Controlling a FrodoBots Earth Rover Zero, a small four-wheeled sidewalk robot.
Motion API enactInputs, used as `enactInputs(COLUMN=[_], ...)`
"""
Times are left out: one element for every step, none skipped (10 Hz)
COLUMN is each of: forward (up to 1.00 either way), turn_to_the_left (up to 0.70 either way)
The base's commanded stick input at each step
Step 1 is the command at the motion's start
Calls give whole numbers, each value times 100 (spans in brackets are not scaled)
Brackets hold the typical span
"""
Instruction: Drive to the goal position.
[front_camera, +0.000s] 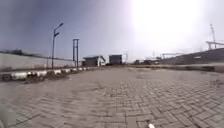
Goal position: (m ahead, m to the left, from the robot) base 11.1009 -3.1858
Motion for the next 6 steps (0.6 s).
enactInputs(forward=[100,100,100,100,100,100], turn_to_the_left=[0,0,0,0,0,0])
